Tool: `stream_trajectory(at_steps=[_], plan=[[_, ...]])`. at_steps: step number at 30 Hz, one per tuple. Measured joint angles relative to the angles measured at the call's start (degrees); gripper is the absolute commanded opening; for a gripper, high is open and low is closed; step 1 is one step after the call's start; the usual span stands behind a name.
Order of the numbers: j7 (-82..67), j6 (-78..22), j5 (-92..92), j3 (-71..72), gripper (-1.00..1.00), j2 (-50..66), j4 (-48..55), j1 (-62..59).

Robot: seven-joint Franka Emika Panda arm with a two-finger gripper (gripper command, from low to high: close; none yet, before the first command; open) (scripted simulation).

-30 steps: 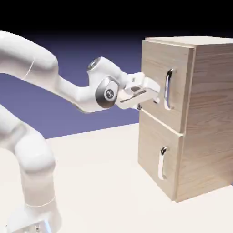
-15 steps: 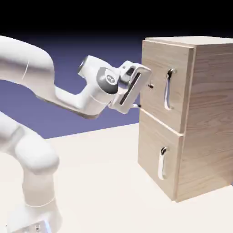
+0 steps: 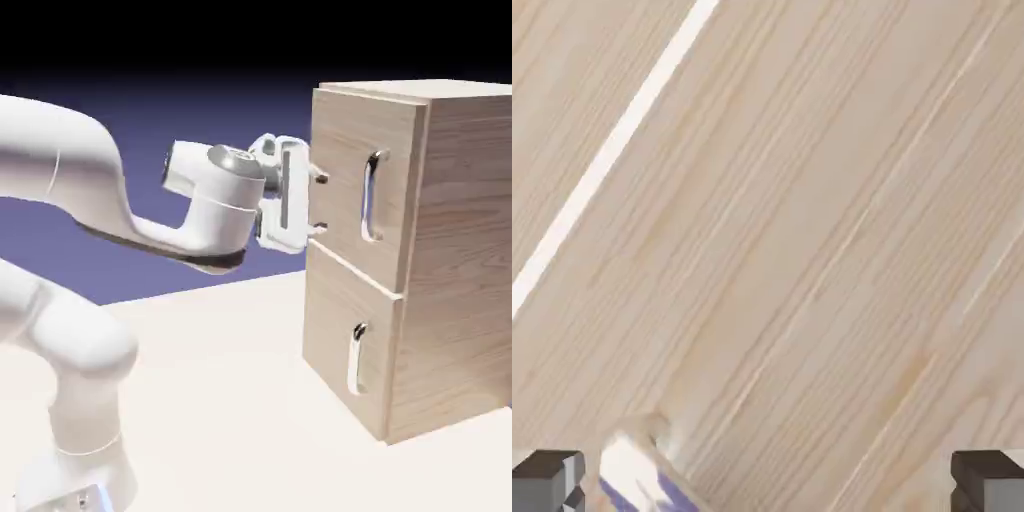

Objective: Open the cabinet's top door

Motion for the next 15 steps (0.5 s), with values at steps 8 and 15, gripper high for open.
stream_trajectory(at_steps=[8,15], plan=[[-5.94,-1.37,-19.93,-5.53,0.00,-2.66,1.63,4.79],[-11.14,-2.57,-37.38,-10.37,0.00,-4.98,3.05,8.97]])
